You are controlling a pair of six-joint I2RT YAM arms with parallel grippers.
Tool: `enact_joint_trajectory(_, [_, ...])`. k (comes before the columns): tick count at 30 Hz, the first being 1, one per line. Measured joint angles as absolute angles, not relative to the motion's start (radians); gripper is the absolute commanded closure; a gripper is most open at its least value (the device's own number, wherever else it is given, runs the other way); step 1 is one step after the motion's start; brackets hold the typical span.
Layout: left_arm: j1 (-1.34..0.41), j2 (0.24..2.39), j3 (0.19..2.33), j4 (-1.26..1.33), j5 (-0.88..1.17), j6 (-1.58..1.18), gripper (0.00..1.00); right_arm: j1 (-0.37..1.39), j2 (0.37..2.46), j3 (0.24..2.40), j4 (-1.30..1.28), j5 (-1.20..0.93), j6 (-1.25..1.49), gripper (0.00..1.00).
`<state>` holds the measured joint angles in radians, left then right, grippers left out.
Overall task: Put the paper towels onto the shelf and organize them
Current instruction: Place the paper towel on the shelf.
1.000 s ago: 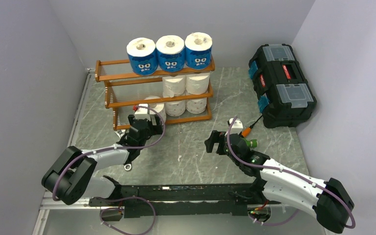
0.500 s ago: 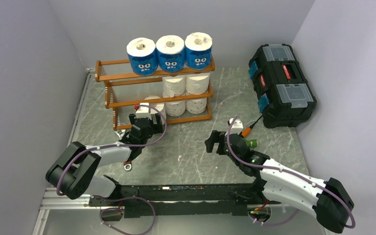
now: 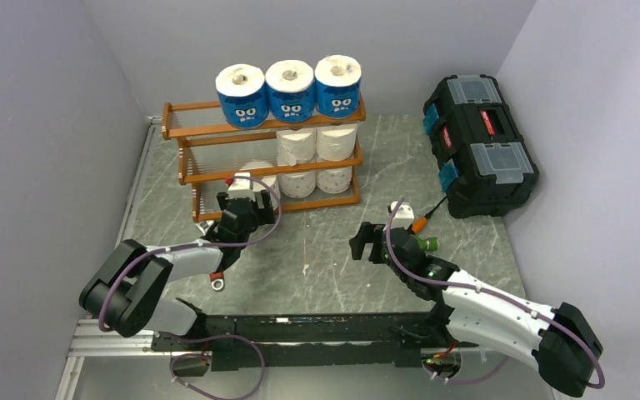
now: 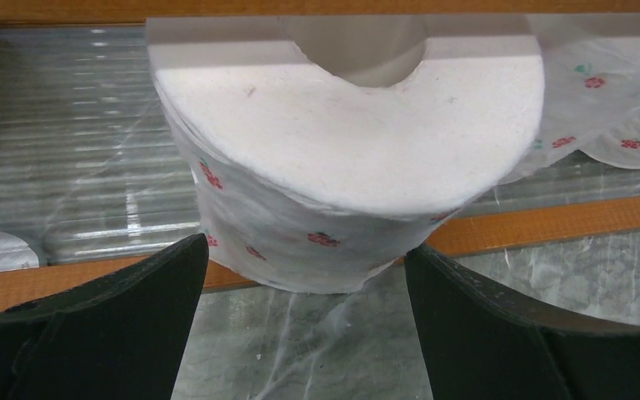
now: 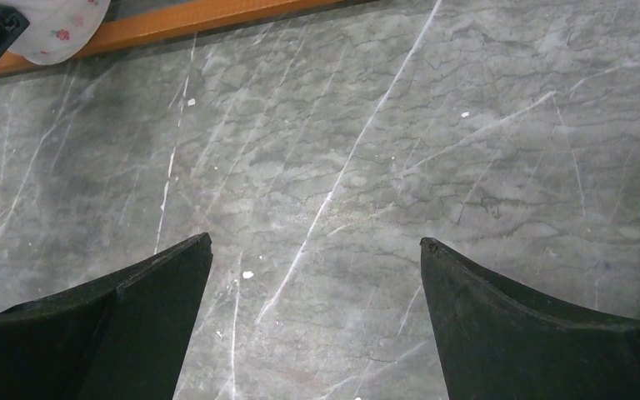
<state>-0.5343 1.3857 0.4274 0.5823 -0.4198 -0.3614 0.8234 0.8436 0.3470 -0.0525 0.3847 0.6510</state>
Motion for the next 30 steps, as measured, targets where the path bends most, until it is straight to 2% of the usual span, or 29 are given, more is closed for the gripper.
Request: enact_joint_trajectory(30, [-0.5, 1.425, 0.472, 0.586, -0.416, -0.369, 0.08, 0.823, 0.844, 0.347, -0.056, 0.392, 0.651, 0.02])
